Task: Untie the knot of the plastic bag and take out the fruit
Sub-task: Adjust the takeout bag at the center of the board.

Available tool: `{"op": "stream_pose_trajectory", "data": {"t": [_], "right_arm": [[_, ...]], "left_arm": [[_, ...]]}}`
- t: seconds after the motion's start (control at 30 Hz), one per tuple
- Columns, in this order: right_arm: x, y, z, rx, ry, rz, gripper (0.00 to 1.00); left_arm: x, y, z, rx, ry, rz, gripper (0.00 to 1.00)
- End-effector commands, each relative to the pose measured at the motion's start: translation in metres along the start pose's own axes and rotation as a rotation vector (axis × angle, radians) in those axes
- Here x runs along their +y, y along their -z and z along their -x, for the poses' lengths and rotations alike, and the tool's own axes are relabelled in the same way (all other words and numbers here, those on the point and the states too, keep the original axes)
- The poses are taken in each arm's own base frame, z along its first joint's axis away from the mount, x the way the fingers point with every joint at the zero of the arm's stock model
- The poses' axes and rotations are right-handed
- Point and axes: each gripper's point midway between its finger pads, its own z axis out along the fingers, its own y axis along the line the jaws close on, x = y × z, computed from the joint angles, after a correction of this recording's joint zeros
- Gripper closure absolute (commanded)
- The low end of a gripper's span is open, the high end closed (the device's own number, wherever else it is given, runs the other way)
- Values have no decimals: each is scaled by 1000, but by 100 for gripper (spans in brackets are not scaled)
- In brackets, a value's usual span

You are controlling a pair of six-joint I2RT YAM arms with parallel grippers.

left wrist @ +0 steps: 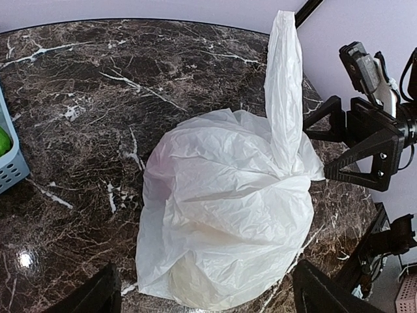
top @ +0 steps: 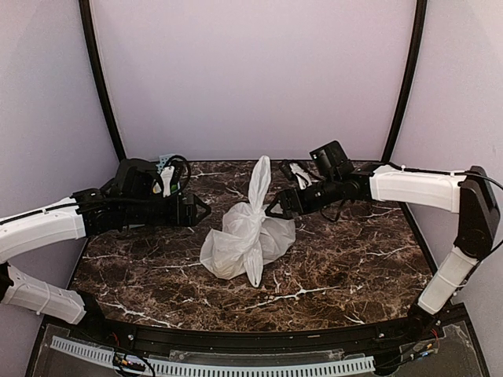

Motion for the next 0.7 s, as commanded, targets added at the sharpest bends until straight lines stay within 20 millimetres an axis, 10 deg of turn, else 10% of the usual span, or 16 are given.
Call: {"op": "stream_pose_trajectory", "data": {"t": [0.0, 0.67], "right_arm": [[9, -9, 19, -34, 35, 69, 4], [77, -19, -37, 75, 7, 227, 37]], "left_arm": [[-6, 7, -1, 14, 16, -37, 9], [-27, -9, -20, 101, 18, -178, 10]]}}
